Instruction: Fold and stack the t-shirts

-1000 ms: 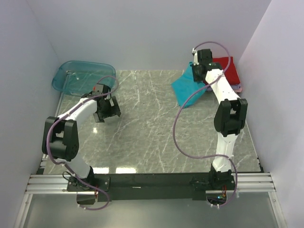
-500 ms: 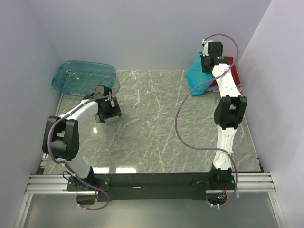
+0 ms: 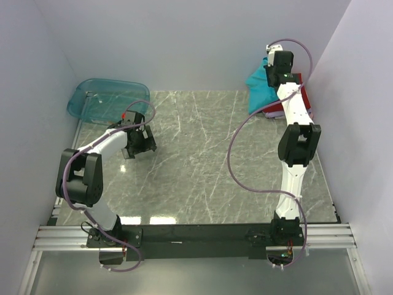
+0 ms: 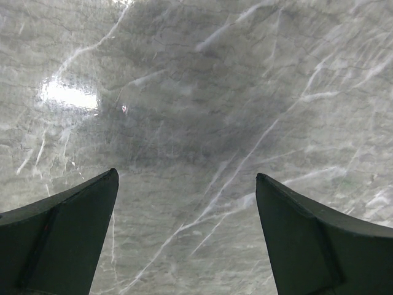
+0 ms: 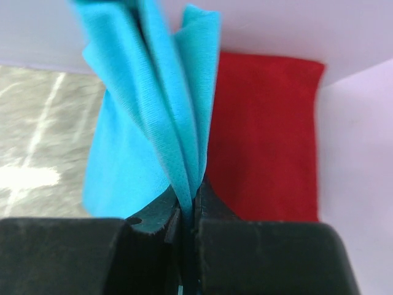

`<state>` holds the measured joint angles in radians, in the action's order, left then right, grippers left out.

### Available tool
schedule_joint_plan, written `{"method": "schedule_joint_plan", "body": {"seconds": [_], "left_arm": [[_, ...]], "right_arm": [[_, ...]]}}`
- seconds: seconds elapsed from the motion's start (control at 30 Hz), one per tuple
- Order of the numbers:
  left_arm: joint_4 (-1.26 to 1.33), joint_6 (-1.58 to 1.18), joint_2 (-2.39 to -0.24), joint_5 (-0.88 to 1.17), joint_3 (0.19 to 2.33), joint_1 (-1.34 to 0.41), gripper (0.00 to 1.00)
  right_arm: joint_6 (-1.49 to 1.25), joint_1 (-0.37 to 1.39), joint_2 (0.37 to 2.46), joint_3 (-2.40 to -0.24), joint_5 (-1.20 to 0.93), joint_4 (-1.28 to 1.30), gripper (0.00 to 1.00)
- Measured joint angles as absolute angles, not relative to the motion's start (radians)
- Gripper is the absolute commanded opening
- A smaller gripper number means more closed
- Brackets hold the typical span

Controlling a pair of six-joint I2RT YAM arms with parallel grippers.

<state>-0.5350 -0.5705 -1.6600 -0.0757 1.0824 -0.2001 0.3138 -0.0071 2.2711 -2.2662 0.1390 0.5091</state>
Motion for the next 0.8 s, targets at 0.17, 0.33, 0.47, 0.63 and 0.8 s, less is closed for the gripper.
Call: {"method": "schedule_joint_plan", "body": {"seconds": [0.17, 0.33, 0.47, 0.63, 0.8], "left_arm": [[-0.535, -0.570, -1.680, -0.076, 1.082, -0.200, 0.99], [-0.535, -0.570, -1.700, -0.076, 1.082, -0.200, 0.99], [-0.533, -0.570, -1.711, -0.075, 1.082, -0.200, 0.99], [-0.524, -0.570, -1.719, -0.072, 1.082, -0.200, 0.99], [-0.510, -0.569, -1.719, -0.064, 1.082, -0.200, 0.99]], "right_arm": [[0.352, -0.036, 2.271, -2.266, 0.149, 0.483, 0.00], [0.380, -0.068, 2.271, -2.266, 0.130, 0.468, 0.00], [0.410, -0.099, 2.271, -2.266, 0.117, 0.455, 0.00], [0.429, -0.131, 2.271, -2.266, 0.113, 0.426, 0.00], [0.455, -0.147, 2.280, -2.266, 0.133, 0.356, 0.00]]}}
